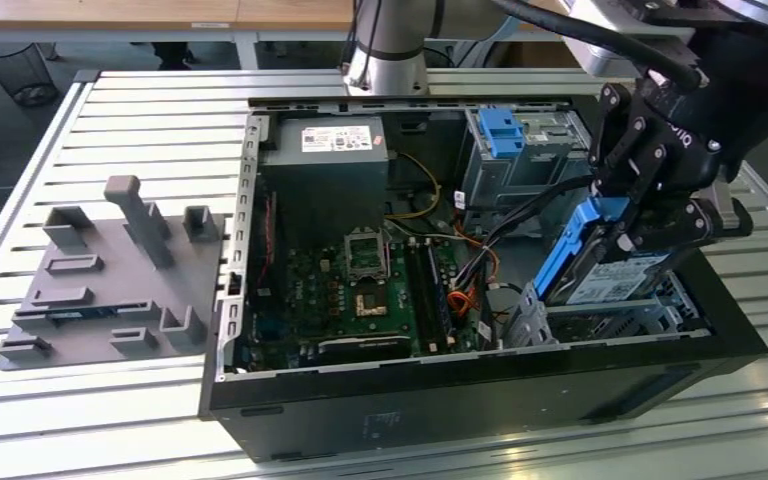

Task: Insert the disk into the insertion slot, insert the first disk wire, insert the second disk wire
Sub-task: 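Insert the disk into the insertion slot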

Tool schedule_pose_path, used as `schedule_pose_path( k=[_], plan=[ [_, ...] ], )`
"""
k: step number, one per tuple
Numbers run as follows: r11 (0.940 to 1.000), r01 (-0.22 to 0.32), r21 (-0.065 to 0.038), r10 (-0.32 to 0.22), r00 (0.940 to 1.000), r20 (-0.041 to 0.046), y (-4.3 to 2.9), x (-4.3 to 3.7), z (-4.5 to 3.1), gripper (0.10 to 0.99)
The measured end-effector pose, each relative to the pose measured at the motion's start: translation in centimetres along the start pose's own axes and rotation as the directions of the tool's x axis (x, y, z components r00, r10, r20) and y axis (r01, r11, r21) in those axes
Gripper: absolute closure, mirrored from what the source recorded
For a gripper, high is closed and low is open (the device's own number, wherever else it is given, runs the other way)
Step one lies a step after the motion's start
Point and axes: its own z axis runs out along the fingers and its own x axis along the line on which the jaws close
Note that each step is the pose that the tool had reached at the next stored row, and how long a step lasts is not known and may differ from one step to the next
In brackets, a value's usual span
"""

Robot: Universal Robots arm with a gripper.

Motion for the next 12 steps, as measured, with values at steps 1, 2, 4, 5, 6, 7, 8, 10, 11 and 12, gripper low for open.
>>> schedule_pose_path(
  k=[1, 2, 4, 5, 6, 7, 8, 10, 11, 12],
  plan=[
    [1.0, 0.0, 0.0, 0.0, 1.0, 0.0, 0.0, 0.0, 0.13, 0.722],
    [1.0, 0.0, 0.0, 0.0, 1.0, 0.0001, -0.01, 0.0, 0.24, 0.722],
    [1.0, 0.0, 0.0, 0.0, 1.0, -0.0002, -0.01, 0.0, 0.43, 0.722],
    [1.0, 0.0, 0.0, 0.0, 1.0, -0.0004, -0.01, 0.01, 0.54, 0.722],
    [1.0, 0.0, 0.0, 0.0, 1.0, -0.0003, -0.01, 0.01, 0.67, 0.722],
    [1.0, 0.0, 0.0, 0.0, 1.0, -0.0004, -0.01, 0.01, 0.77, 0.722],
    [1.0, 0.0, 0.0, 0.0, 1.0, -0.0005, -0.02, 0.01, 0.84, 0.722],
    [1.0, 0.0, 0.0, 0.0, 1.0, -0.0005, -0.02, 0.01, 1.0, 0.722],
    [1.0, 0.0, 0.0, 0.0, 1.0, -0.0005, -0.02, 0.01, 1.07, 0.722],
    [1.0, 0.0, 0.0, 0.0, 1.0, -0.0005, -0.02, 0.01, 1.14, 0.722]
  ],
)
